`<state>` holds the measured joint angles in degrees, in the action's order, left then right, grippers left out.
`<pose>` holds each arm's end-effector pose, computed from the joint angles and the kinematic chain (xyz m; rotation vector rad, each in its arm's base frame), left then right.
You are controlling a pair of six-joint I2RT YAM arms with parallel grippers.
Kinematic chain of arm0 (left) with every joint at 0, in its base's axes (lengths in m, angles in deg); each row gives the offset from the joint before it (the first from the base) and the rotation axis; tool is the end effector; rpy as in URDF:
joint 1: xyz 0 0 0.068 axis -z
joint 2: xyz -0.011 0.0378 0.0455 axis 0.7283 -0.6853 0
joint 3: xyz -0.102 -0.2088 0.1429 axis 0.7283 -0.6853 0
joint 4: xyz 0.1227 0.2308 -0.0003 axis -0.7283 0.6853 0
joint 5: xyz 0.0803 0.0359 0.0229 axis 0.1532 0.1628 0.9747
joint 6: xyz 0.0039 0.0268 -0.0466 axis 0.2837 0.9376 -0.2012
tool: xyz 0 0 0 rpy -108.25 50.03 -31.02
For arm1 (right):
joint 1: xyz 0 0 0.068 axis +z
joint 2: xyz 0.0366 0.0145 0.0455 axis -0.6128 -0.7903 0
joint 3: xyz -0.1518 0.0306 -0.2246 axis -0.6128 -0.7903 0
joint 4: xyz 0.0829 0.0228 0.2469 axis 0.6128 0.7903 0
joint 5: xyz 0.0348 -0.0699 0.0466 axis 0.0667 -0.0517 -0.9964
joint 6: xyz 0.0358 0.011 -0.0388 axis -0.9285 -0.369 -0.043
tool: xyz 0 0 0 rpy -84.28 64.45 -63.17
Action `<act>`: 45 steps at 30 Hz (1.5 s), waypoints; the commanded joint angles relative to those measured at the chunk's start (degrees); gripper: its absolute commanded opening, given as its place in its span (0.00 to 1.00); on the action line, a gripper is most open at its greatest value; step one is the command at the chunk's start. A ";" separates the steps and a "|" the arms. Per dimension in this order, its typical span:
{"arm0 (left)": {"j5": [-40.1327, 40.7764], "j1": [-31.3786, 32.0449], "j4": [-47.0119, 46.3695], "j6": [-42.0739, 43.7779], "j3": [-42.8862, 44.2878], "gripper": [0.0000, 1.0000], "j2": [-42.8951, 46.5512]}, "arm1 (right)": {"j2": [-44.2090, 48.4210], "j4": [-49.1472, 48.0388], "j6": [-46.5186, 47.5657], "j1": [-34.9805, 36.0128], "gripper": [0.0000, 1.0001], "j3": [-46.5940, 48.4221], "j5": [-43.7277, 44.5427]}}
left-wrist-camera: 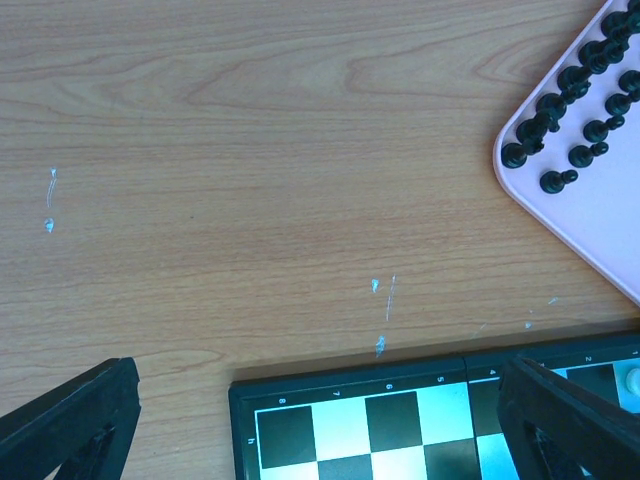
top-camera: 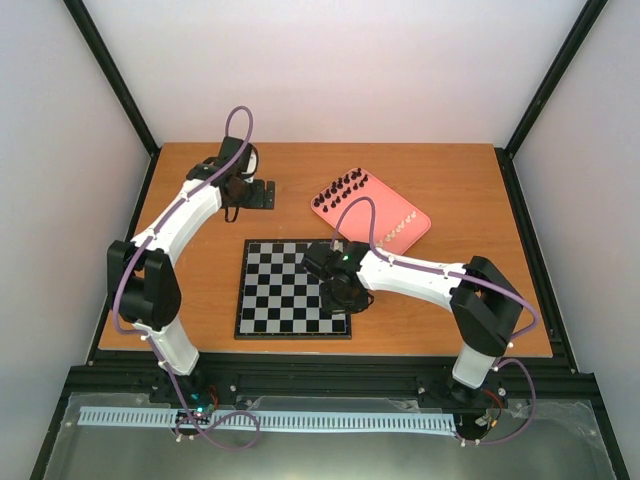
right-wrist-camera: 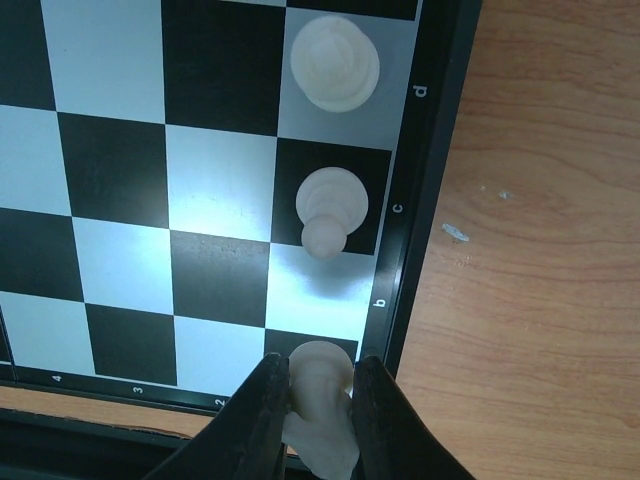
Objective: Set up the chess pieces on the board
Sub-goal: Place the chess piece on the chessboard.
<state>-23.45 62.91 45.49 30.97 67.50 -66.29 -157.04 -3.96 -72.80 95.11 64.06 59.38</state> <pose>0.3587 -0.1024 0.2871 0.0495 2.5736 -0.1405 0.1703 0.2652 0.2010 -0.1555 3.0759 0.1271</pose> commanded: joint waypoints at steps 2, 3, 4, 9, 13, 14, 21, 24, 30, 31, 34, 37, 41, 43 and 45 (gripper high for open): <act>-0.72 0.14 -1.13 -0.09 -0.21 1.00 1.20 | -1.19 -1.60 -0.61 0.49 0.15 -0.61 0.99; -0.72 0.09 -1.16 -0.07 -0.15 1.00 1.13 | -1.31 -1.67 -0.59 0.51 0.15 -0.72 0.96; -0.65 0.10 -1.15 -0.10 -0.13 1.00 1.13 | -1.53 -1.73 -0.59 0.51 0.15 -0.76 1.00; -0.55 0.12 -1.22 0.01 -0.21 1.00 1.00 | -2.45 -2.38 0.06 0.51 0.15 -1.02 0.19; -0.54 0.14 -1.27 -0.08 -0.27 1.00 1.00 | -3.10 -2.74 0.50 0.51 0.15 -1.26 0.72; -0.50 0.10 -1.38 -0.06 -0.36 1.00 0.96 | -3.24 -2.82 0.61 0.51 0.15 -1.18 0.70; -0.65 0.09 -1.51 -0.25 -0.69 1.00 1.01 | -4.75 -3.14 1.30 0.51 0.15 -0.83 0.73; -0.90 0.08 -1.45 -0.29 -0.78 1.00 0.92 | -5.28 -2.99 1.34 0.51 0.15 -0.60 0.88; -0.71 0.10 -1.64 -0.14 -0.99 1.00 1.07 | -5.85 -3.29 1.59 0.34 0.17 -0.53 0.98; -0.73 0.14 -1.61 -0.18 -1.05 1.00 1.08 | -6.14 -3.28 1.75 0.34 0.18 -0.26 0.84; -0.81 0.10 -1.68 -0.21 -1.29 1.00 1.15 | -6.71 -3.03 2.17 0.34 0.20 0.24 0.87; -0.71 0.10 -1.59 -0.11 -1.57 1.00 1.38 | -6.98 -2.71 2.37 0.29 0.23 0.52 1.23; -0.46 0.11 -1.53 0.04 -1.65 1.00 1.74 | -6.85 -1.96 2.84 0.25 0.33 1.63 1.45; -0.59 0.11 -1.45 -0.08 -1.56 1.00 1.62 | -6.43 -1.68 3.46 0.25 0.42 2.35 1.75; -0.63 0.09 -1.44 -0.19 -1.32 1.00 1.51 | -6.25 -1.13 4.14 0.25 0.46 3.26 1.71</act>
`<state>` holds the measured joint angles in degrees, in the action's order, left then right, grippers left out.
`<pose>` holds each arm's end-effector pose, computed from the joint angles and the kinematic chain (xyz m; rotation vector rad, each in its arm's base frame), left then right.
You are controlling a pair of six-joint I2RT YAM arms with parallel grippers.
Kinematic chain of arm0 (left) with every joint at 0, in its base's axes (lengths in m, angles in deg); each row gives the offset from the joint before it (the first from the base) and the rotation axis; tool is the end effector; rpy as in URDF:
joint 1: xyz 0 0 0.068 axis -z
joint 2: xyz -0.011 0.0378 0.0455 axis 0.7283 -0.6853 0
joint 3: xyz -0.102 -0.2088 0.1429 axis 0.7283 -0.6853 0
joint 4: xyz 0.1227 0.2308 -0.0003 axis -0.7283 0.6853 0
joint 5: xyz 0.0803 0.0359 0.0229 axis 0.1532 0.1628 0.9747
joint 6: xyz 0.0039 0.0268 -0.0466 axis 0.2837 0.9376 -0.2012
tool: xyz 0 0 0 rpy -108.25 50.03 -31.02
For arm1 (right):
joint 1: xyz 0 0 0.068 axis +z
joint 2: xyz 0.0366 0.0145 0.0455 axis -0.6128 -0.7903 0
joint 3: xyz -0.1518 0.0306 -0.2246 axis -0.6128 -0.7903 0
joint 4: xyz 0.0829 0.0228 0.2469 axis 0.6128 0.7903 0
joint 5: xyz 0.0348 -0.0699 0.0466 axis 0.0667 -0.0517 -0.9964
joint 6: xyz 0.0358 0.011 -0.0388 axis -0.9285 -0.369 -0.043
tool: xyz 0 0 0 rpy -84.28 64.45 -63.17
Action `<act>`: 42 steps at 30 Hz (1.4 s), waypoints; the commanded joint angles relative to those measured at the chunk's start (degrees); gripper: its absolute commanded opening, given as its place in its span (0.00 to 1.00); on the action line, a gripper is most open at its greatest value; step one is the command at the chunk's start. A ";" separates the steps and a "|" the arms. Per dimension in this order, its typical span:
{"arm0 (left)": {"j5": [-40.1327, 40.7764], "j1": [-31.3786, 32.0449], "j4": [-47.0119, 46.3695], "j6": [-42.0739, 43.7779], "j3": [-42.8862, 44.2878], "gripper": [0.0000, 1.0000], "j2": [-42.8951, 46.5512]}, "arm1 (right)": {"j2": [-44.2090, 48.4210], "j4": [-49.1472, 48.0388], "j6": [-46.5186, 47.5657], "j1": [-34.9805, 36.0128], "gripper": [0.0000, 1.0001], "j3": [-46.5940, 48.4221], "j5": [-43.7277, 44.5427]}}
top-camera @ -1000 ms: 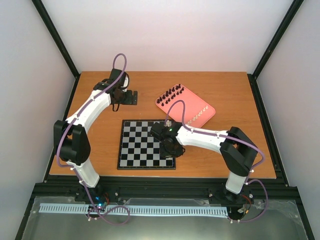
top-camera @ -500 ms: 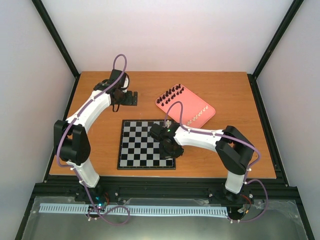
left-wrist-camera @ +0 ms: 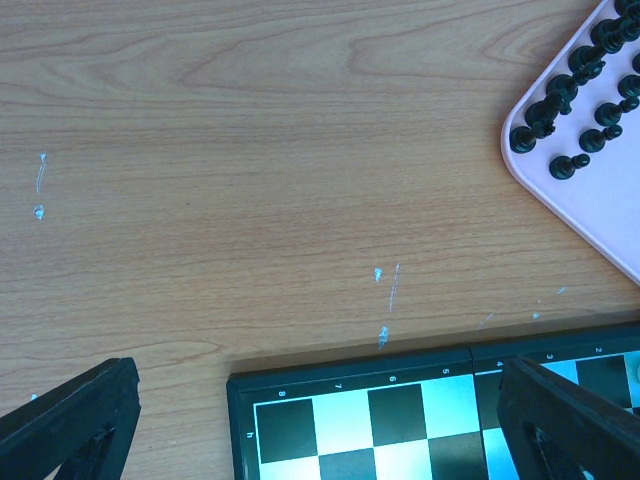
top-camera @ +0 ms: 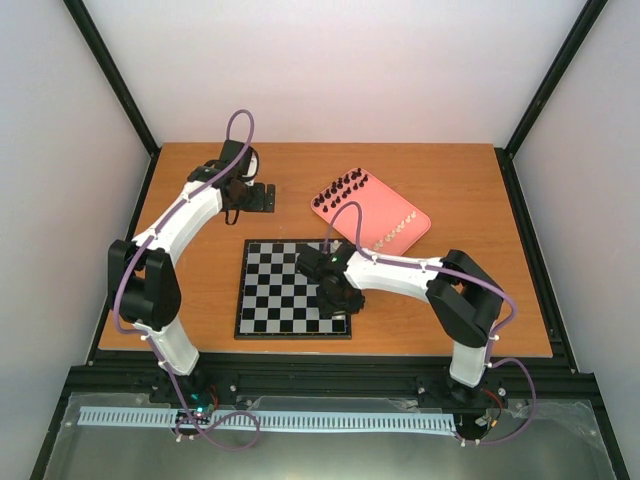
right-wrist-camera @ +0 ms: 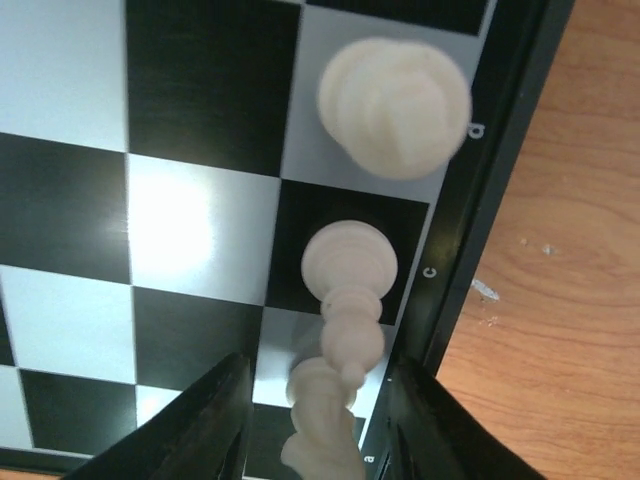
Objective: Set up the chess pieces on the board
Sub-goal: Place the chess piece on the chessboard, then pick up the chess piece from the storage box.
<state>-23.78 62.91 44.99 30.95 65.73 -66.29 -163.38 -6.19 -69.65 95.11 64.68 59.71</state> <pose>0.3567 -0.1020 0.2780 0.0523 2.5964 -0.1412 0.1782 0.2771 0.1705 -0.2424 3.1026 0.0448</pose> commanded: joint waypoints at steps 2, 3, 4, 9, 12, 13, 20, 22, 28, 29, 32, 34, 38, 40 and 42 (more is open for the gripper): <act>-0.39 0.07 -0.78 -0.21 0.74 1.00 1.48 | 0.13 1.95 1.62 0.30 0.46 3.66 1.01; -0.27 0.12 -0.64 -0.15 0.85 1.00 1.47 | 0.46 2.40 1.86 0.33 0.46 4.20 0.80; -0.16 0.10 -0.57 -0.15 0.93 1.00 1.52 | 0.92 2.90 2.15 0.34 0.46 4.74 0.77; 0.23 0.09 0.11 -0.32 1.27 1.00 1.92 | 5.66 8.64 3.68 0.27 0.50 8.89 2.68; 0.08 0.10 0.75 -0.51 1.65 1.00 1.88 | 8.65 14.34 4.74 -0.30 0.52 12.06 5.13; 0.04 0.07 0.94 -0.56 1.89 1.00 1.87 | 9.73 16.83 4.95 -0.96 0.52 12.88 5.68; -0.53 0.09 2.64 -0.37 6.25 1.00 1.29 | 17.04 15.64 11.61 -16.66 0.51 8.25 2.96; -0.46 0.09 3.74 0.06 8.32 1.00 0.56 | 16.15 13.01 15.59 -22.34 0.51 7.92 1.28; -2.22 0.10 4.74 -0.30 11.28 1.00 -0.10 | 3.59 9.13 24.42 -32.27 0.50 14.94 -0.57; -2.30 0.10 4.92 -0.42 11.31 1.00 -0.13 | 1.41 8.38 25.32 -33.28 0.49 16.06 -1.86; -2.39 0.10 4.95 -0.68 10.51 1.00 0.60 | -4.06 7.23 27.46 -34.75 0.47 19.52 -3.60; -1.94 0.05 4.90 -0.77 9.66 1.00 0.96 | -6.81 7.59 28.38 -34.97 0.46 21.53 -3.71; -1.29 0.09 4.88 -1.02 8.25 1.00 0.98 | -8.33 7.01 28.93 -35.30 0.46 21.43 -4.07; -1.25 0.09 4.66 -1.25 7.70 1.00 0.95 | -8.48 6.94 29.09 -35.37 0.46 20.30 -4.93; -1.32 0.09 4.52 -1.39 7.39 1.00 0.94 | -7.72 6.34 28.77 -35.36 0.46 18.25 -5.54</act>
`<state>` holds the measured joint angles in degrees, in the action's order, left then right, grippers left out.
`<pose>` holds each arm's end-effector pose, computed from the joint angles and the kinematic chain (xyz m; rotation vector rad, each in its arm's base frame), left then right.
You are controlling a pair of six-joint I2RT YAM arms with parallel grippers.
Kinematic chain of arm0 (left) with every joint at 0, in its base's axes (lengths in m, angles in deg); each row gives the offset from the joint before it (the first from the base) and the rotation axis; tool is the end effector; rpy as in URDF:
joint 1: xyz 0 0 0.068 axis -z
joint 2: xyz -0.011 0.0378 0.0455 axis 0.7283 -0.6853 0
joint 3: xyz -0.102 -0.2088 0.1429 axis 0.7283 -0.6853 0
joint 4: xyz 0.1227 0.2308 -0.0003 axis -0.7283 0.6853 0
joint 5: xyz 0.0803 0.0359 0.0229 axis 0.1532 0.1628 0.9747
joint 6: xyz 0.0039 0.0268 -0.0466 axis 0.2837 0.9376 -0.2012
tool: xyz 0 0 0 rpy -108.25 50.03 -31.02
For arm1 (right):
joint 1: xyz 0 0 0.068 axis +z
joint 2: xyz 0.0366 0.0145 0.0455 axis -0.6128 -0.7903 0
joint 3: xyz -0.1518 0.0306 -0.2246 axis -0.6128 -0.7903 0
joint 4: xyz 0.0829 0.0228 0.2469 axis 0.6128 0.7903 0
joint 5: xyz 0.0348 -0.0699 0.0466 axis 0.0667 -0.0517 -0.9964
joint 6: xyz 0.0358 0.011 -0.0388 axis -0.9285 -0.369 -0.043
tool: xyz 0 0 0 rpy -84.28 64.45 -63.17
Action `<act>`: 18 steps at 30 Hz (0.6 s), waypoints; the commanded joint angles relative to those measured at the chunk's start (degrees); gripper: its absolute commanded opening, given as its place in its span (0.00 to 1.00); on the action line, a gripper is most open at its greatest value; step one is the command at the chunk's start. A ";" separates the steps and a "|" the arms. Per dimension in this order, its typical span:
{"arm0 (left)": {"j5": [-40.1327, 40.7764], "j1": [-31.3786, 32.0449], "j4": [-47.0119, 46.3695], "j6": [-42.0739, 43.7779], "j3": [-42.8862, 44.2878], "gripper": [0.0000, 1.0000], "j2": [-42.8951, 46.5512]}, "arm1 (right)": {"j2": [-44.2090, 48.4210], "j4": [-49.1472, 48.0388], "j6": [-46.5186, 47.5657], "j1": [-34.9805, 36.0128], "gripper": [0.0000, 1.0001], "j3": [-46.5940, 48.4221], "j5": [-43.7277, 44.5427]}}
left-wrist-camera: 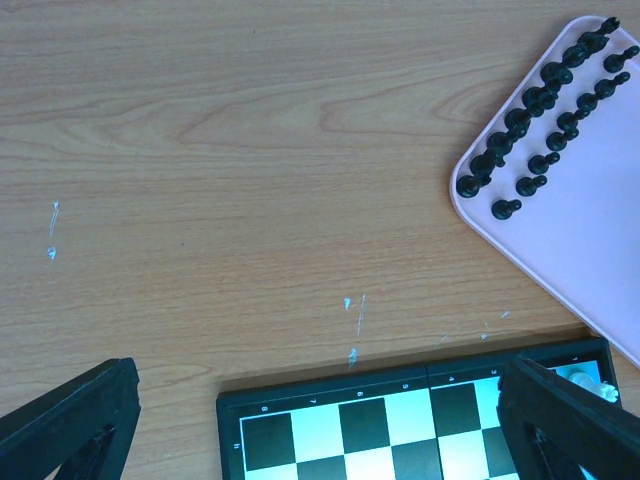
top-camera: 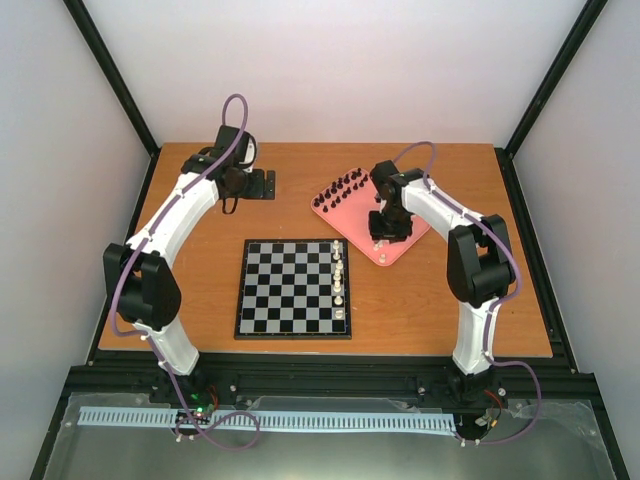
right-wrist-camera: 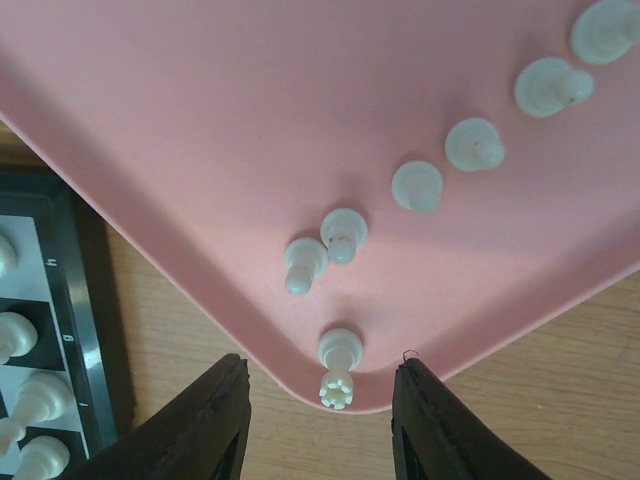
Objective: Set up the chess pieces on the board
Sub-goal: Pick up the chess piece from the storage box.
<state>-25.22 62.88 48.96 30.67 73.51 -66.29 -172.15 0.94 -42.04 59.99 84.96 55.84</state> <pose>0.3605 -0.1039 0.3162 0.0527 2.5353 -0.1938 0.3591 0.1488 0.2067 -0.0436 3.0512 0.1529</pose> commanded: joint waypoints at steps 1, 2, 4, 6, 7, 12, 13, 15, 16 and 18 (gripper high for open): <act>0.23 0.10 0.50 -1.04 -0.50 1.00 0.91 | 1.77 -1.25 0.79 -0.27 0.46 -3.21 -1.49; 0.37 0.07 0.40 -0.97 -0.59 1.00 0.88 | 3.07 -1.81 0.40 -0.25 0.47 -4.36 -1.43; 0.57 0.08 0.51 -0.78 -0.40 1.00 0.59 | 4.45 -2.25 -0.10 -0.24 0.48 -5.93 -1.35; 0.60 0.12 0.52 -0.68 -0.29 1.00 0.30 | 4.99 -2.20 -0.05 -0.25 0.49 -6.90 -1.39; 0.63 0.14 0.52 -0.68 -0.25 1.00 0.20 | 5.03 -2.34 -0.01 -0.24 0.49 -7.44 -1.50; 0.18 0.09 0.32 -0.68 -0.06 1.00 0.08 | 4.55 -2.95 0.13 -0.28 0.48 -7.93 -2.48; 0.19 0.10 0.31 -0.59 -0.07 1.00 0.07 | 4.29 -2.88 0.19 -0.23 0.48 -7.76 -2.67; 0.30 0.12 0.42 -0.52 -0.07 1.00 -0.04 | 3.84 -2.91 0.22 -0.24 0.48 -7.78 -2.95; 0.26 0.12 0.40 -0.50 -0.15 1.00 -0.07 | 3.77 -2.94 0.23 -0.22 0.48 -7.91 -3.05; 0.43 0.12 0.31 -0.46 -0.31 1.00 0.09 | 3.38 -3.06 0.40 -0.20 0.47 -8.20 -3.15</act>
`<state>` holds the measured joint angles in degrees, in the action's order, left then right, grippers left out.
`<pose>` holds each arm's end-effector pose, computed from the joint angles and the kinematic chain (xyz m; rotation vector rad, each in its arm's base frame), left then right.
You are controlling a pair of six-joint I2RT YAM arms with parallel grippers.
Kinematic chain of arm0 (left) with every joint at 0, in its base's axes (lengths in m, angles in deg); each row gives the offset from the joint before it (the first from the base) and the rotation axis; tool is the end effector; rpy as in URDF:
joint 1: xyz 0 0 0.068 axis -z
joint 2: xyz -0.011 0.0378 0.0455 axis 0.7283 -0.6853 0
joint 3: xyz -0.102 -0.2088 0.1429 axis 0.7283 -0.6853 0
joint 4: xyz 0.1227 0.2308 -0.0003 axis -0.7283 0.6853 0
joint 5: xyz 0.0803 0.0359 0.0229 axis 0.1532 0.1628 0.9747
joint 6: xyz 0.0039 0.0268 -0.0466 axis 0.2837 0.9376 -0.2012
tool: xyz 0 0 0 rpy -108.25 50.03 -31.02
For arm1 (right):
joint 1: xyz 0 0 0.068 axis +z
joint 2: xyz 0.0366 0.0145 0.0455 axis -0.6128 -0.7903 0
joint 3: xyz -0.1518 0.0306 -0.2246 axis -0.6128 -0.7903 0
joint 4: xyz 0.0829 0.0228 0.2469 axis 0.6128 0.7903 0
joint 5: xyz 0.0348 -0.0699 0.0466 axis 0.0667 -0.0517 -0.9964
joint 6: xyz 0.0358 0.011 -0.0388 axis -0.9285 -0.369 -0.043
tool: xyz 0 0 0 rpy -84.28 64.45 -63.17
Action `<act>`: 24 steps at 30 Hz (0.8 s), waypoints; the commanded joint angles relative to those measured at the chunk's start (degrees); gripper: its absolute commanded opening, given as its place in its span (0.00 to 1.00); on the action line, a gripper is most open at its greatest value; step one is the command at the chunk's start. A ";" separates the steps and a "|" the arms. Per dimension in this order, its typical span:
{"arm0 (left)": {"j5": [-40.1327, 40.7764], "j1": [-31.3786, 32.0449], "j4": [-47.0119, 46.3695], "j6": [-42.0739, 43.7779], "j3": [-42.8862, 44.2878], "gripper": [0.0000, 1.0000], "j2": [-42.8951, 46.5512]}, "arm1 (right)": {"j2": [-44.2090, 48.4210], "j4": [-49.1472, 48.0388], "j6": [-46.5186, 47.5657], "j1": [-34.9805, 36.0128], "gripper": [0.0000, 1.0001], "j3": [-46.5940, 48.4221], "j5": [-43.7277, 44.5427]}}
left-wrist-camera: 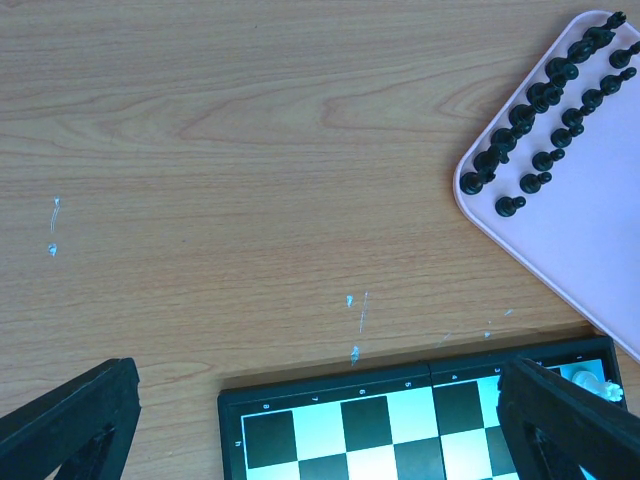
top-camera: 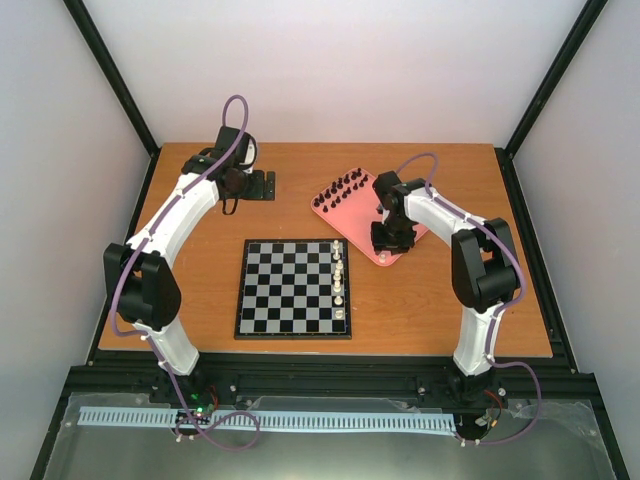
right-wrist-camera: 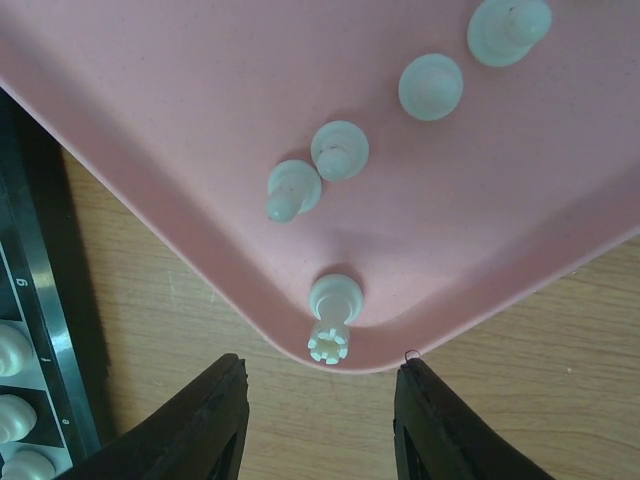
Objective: Set up the chess pieces on the board
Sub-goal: Pick up the chess piece from the storage box.
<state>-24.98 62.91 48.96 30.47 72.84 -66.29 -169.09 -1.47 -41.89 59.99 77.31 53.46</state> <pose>0.3598 -0.1037 0.3125 0.0476 2.5465 -0.1868 0.3390 0.1422 0.1920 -0.0491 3.0994 0.1937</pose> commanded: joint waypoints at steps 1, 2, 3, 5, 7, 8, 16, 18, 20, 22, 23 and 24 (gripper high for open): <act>0.26 0.10 0.30 -0.37 0.24 1.00 0.22 | 0.20 -0.57 0.32 -0.14 0.47 -0.53 -0.99; 0.28 0.07 0.17 -0.39 0.13 1.00 0.39 | 0.07 -0.60 0.32 -0.14 0.46 -0.57 -1.06; 0.32 0.05 0.12 -0.35 0.04 1.00 0.50 | -0.02 -0.63 0.41 -0.10 0.46 -0.58 -1.05; 0.50 0.09 0.11 -0.30 -0.09 1.00 0.47 | -0.24 -0.73 0.54 0.12 0.46 -0.60 -0.74; 0.40 0.09 0.04 -0.45 -0.25 1.00 0.47 | -0.68 -0.67 0.65 0.21 0.45 -0.61 -0.47; 0.31 0.10 0.06 -0.48 -0.34 1.00 0.52 | -0.79 -0.86 0.62 0.22 0.45 -0.75 -0.38; 1.00 0.11 0.16 0.09 -0.36 1.00 0.76 | -2.37 -1.22 0.87 0.48 0.45 -0.84 1.03; 1.24 0.09 0.20 0.22 -0.45 1.00 0.80 | -2.70 -1.54 0.91 0.46 0.45 -0.86 1.26; 1.33 0.09 0.25 0.31 -0.45 1.00 0.83 | -3.27 -1.78 0.79 0.46 0.43 -0.78 1.43; 1.36 0.06 0.20 0.31 -0.45 1.00 0.78 | -3.62 -1.79 0.89 0.48 0.42 -0.56 1.61; 1.34 0.05 0.12 0.23 -0.45 1.00 0.73 | -3.79 -1.90 0.91 0.47 0.42 -0.46 1.67; 1.27 0.13 0.12 0.23 -0.45 1.00 0.77 | -3.92 -1.90 0.94 0.43 0.42 -0.34 1.80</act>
<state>-24.17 62.88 48.94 30.51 72.18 -66.29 -171.69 -2.69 -41.59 60.31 76.98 54.10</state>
